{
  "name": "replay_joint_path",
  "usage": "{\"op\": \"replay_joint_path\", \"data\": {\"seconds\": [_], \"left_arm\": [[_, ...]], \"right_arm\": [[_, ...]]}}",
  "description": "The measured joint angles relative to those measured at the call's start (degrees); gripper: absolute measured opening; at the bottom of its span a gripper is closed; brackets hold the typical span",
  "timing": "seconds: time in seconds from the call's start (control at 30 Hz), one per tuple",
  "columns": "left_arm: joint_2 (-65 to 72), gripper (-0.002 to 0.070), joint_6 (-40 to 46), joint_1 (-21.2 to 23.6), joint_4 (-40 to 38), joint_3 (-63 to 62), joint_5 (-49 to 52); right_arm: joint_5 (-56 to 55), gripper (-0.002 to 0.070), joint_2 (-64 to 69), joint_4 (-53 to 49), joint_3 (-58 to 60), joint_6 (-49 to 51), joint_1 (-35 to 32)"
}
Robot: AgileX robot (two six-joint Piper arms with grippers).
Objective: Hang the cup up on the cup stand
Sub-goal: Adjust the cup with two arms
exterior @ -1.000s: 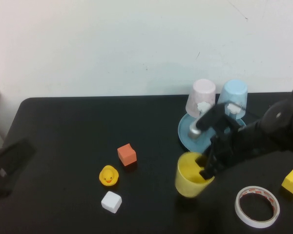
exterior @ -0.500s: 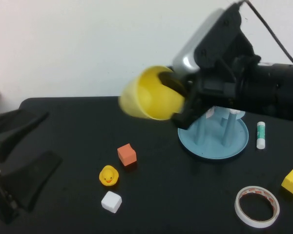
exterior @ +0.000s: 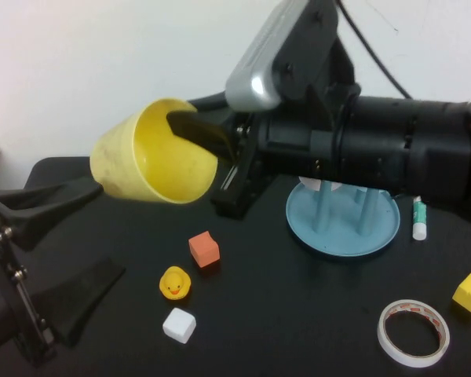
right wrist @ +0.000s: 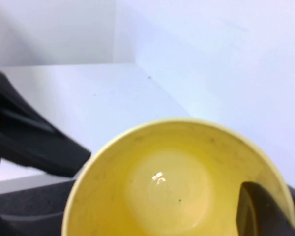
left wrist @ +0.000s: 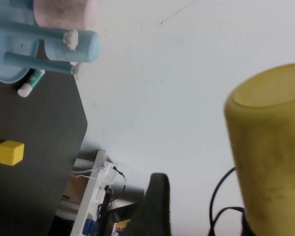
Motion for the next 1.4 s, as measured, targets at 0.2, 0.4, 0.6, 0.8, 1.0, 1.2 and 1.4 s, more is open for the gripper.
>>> {"op": "replay_joint_path", "data": {"seconds": [0.2,0.4,0.6,0.8,1.0,1.2,1.4], "left_arm": [[0.0,0.066,-0.99,0.0,0.1,-1.53,-1.24],[0.0,0.065,-1.07,0.0,-0.01,-4.0,-3.06],[0.0,0.065,-1.04,0.0,-0.57,-4.36,-5.54],[0.13,0.065,-1.46,0.0,-0.57,-4.38,-7.52],[0.78,0.065,-1.64,0.09,0.13,-4.38,-8.09],[0.98,0.0623,-0.63,0.09,-0.06,-4.38,-8.55],[0.98,0.0619,-0.63,0.09,-0.06,-4.38,-8.57]], "right_arm": [[2.7,0.0023,2.01,0.0,0.0,0.3,0.12],[3.01,0.0023,3.87,0.0,-1.83,-0.4,2.05],[1.59,0.0024,4.85,0.04,-5.44,-3.08,4.65],[-0.24,0.0029,5.15,0.04,-6.09,-7.21,6.83],[-0.24,0.0032,6.07,0.13,-6.44,-14.49,8.09],[-0.39,0.0034,6.16,0.17,-6.55,-16.98,8.37],[-0.39,0.0034,6.16,0.27,-6.55,-17.63,8.41]]}}
